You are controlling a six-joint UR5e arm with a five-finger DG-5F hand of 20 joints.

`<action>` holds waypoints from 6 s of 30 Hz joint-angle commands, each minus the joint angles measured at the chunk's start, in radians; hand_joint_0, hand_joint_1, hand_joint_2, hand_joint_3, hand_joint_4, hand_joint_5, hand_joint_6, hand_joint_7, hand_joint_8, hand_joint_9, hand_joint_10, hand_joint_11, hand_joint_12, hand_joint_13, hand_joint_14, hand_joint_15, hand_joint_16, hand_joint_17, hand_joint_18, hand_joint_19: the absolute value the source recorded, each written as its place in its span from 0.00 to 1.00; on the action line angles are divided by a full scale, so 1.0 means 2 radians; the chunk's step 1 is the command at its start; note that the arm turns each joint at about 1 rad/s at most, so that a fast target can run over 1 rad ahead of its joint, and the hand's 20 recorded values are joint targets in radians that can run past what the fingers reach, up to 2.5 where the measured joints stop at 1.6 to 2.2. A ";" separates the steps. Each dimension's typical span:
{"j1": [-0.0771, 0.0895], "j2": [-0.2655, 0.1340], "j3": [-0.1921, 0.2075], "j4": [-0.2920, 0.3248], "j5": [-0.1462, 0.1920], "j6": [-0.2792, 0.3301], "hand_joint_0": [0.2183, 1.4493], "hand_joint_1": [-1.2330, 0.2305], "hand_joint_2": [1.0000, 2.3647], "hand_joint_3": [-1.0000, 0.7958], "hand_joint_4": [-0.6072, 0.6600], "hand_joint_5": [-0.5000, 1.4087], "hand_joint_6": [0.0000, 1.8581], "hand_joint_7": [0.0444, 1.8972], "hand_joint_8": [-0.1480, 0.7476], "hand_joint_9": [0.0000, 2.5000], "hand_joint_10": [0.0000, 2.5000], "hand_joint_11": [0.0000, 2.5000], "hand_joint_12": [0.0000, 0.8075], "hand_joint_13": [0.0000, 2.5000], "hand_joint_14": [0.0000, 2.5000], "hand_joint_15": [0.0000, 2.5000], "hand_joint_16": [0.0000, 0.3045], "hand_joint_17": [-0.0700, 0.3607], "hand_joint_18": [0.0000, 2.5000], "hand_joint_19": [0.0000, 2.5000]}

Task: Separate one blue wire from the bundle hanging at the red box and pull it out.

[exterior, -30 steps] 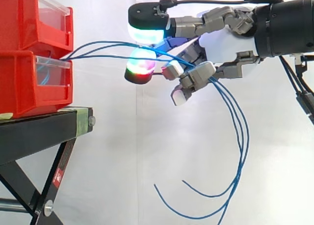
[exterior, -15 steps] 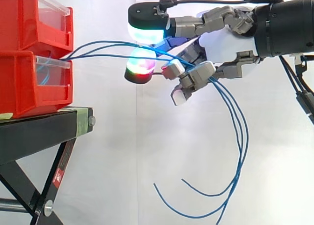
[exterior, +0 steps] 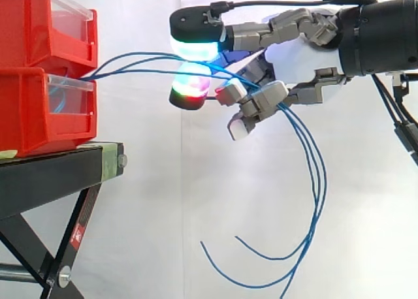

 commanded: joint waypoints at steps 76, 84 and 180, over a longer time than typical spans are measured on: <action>0.000 0.000 0.000 0.001 -0.002 0.000 0.41 0.23 0.02 0.47 0.59 0.13 0.46 0.57 0.52 0.35 0.01 0.46 0.40 0.50 0.02 0.70 0.17 0.43 0.27 0.32; 0.000 0.000 0.000 0.002 -0.002 0.000 0.43 0.21 0.01 0.38 0.59 0.13 0.46 0.57 0.52 0.33 0.01 0.45 0.40 0.49 0.00 0.70 0.17 0.43 0.26 0.32; 0.002 0.000 0.000 0.006 -0.001 -0.002 0.33 0.40 0.00 0.30 0.63 0.15 0.47 0.58 0.59 0.47 0.01 0.47 0.39 0.57 0.07 0.68 0.17 0.43 0.33 0.32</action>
